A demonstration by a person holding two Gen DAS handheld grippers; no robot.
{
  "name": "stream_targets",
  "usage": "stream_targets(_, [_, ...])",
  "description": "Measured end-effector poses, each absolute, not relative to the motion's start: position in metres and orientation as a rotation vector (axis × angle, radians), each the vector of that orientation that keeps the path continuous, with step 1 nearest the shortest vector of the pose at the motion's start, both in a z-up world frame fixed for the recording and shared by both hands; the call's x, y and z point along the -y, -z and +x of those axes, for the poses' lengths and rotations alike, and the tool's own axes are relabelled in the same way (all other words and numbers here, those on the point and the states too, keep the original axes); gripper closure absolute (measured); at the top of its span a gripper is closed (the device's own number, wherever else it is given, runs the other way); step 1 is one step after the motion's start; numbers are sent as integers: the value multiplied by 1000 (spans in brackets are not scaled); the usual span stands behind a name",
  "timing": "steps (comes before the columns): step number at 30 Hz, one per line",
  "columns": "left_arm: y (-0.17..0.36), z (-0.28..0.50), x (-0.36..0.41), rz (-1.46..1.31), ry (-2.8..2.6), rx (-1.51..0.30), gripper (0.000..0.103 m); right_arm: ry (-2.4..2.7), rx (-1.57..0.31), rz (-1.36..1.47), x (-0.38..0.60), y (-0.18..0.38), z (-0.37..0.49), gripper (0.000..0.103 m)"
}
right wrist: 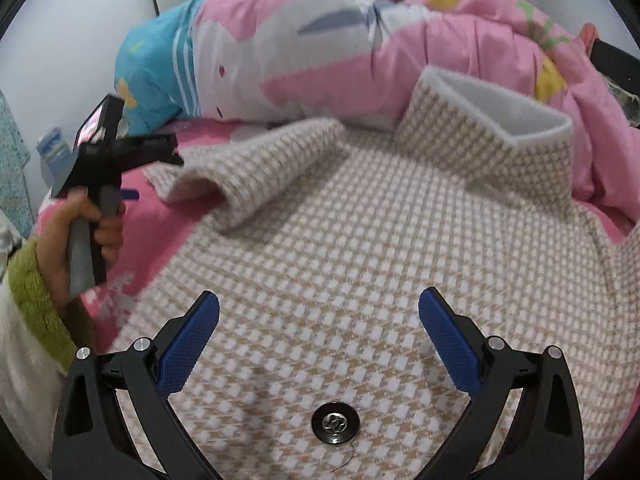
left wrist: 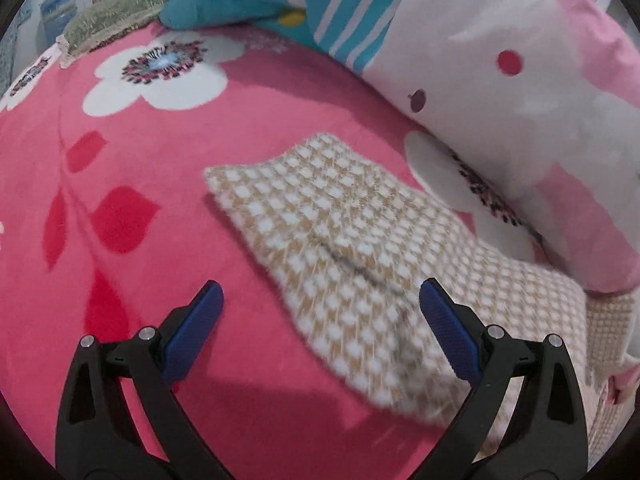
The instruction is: Fold large clothes
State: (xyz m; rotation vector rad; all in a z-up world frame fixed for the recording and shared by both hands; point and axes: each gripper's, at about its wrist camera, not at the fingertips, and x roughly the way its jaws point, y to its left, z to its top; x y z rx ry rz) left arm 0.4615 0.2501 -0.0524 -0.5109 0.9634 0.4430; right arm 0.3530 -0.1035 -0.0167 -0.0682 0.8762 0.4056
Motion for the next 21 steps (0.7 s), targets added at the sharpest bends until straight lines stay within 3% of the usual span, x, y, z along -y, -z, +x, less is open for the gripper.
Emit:
stream_targets(3, [59, 472, -246, -446, -497, -952, 19, -390, -890, -100, 100, 23, 357, 6])
stream_targets(9, [57, 471, -237, -372, -518, -904, 59, -373, -856, -131, 95, 13, 355, 6])
stream_targets(11, [52, 471, -234, -331, -525, -899, 87, -371, -846, -125, 94, 8, 352, 6])
stream_targets(16, [16, 461, -217, -282, -460, -842, 94, -368, -813, -119, 102, -10, 335, 6])
stream_targets(21, [-55, 439, -165, -147, -353, -710, 95, -339, -794, -99, 132, -28, 311, 6])
